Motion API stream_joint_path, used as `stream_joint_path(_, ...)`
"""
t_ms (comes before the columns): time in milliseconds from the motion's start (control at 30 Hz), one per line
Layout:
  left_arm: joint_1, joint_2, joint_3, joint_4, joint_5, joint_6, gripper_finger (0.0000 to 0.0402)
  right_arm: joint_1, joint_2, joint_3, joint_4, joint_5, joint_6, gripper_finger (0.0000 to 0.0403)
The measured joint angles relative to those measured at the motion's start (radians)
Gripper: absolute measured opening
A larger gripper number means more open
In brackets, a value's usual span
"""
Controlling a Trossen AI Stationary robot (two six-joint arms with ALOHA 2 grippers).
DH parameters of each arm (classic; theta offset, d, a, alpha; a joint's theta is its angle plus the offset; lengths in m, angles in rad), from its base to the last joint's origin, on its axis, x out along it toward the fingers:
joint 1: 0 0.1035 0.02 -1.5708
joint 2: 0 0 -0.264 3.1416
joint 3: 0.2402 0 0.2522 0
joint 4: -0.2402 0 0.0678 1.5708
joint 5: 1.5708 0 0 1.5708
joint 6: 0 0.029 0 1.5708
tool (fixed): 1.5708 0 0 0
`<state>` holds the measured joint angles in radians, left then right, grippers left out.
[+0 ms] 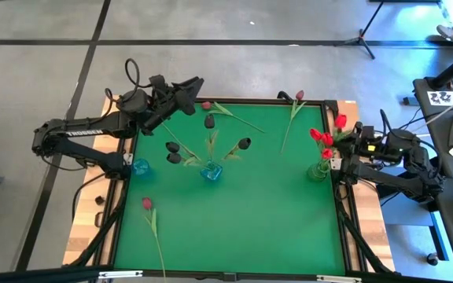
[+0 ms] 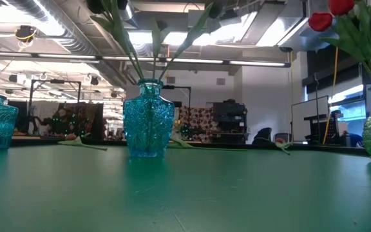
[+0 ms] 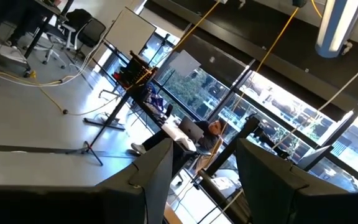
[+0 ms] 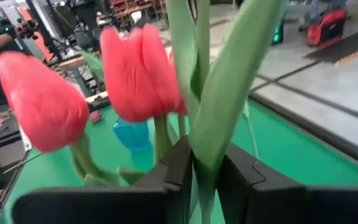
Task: Sort flowers into vase by color
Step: Put the red tulip into the green vase, then put the top left pink tulip into the left blue vase
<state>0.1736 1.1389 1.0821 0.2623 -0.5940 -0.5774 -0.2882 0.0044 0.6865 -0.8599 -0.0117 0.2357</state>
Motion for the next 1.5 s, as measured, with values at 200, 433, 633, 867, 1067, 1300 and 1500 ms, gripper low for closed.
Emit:
stream_joint_path(200, 0.001, 0.000, 0.000, 0.000, 0.000, 0.000, 0.0172, 0.000, 0.000, 0.000, -0.015, -0.034, 0.021, 0.0083)
stream_joint_path(433, 0.001, 0.000, 0.000, 0.000, 0.000, 0.001, 0.0172, 0.000, 0.000, 0.003, -0.051, -0.076, 0.022, 0.0136)
stream_joint_path(633, 0.001, 0.000, 0.000, -0.004, 0.000, -0.015, 0.0172, 0.000, 0.043, 0.113, -0.192, -0.083, 0.020, 0.0179)
stream_joint_path(867, 0.017, 0.000, 0.000, -0.074, 0.000, -0.015, 0.0172, 0.000, 0.106, 0.263, -0.345, -0.050, 0.020, 0.0191)
stream_joint_path(1067, 0.065, 0.000, 0.000, -0.215, 0.001, -0.020, 0.0172, 0.000, 0.145, 0.417, -0.350, 0.014, 0.040, 0.0183)
stream_joint_path(1300, 0.224, 0.000, 0.000, -0.601, 0.010, -0.215, 0.0172, 0.000, 0.183, 0.626, -0.370, 0.106, 0.053, 0.0172)
stream_joint_path(1500, 0.419, 0.003, 0.000, -0.838, 0.015, -0.336, 0.0172, 0.000, 0.192, 0.691, -0.400, 0.182, 0.077, 0.0165)
